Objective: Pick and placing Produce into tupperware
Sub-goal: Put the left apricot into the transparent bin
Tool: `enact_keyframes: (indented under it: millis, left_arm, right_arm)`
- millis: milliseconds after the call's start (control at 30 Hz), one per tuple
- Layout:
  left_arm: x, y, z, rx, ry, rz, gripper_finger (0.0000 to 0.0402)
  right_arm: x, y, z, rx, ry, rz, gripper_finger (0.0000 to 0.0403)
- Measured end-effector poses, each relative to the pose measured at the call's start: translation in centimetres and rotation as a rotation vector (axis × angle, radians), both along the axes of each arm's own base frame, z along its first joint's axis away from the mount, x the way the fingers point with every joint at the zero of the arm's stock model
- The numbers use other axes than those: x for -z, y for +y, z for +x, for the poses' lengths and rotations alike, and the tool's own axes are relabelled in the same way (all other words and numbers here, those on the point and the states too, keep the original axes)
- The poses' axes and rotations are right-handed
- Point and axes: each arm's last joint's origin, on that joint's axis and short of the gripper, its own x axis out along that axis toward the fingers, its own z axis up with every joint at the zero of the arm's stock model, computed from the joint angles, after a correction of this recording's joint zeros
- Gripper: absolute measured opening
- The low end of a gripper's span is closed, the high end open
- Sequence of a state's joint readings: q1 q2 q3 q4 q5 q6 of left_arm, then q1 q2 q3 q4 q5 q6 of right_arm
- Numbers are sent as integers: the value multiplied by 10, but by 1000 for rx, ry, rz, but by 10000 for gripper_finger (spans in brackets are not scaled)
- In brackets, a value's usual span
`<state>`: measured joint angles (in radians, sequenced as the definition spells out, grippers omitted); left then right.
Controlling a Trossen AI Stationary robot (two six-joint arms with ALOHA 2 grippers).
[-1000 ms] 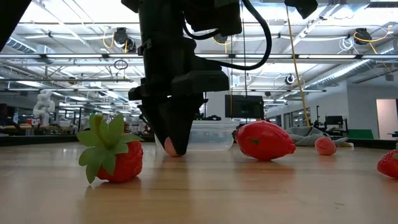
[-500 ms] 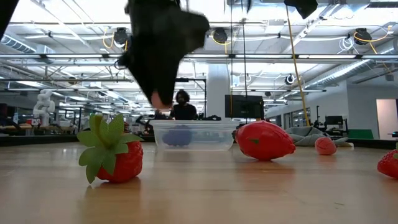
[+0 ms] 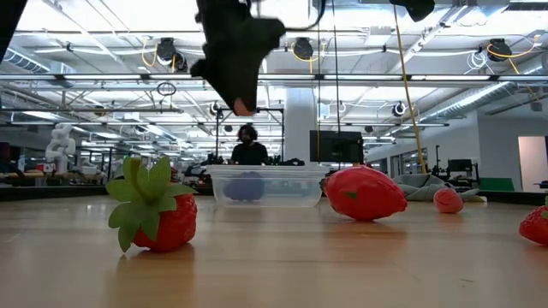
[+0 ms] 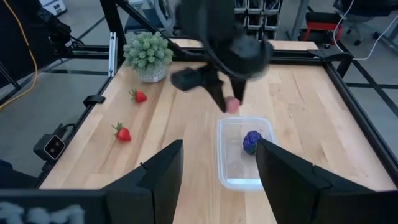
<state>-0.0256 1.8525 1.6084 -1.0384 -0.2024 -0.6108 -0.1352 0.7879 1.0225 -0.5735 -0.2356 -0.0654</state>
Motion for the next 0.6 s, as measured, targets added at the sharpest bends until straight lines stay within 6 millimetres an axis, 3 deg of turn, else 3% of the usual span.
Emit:
enact_keyframes:
  millis: [333, 600]
  left_arm:
    - [44, 15, 17, 42, 128, -60, 161]
    - [53, 21, 23, 39, 120, -56, 161]
  right_arm:
    - [0, 0, 0, -10, 0, -28, 192]
    - [2, 0, 0, -12, 4, -33, 192]
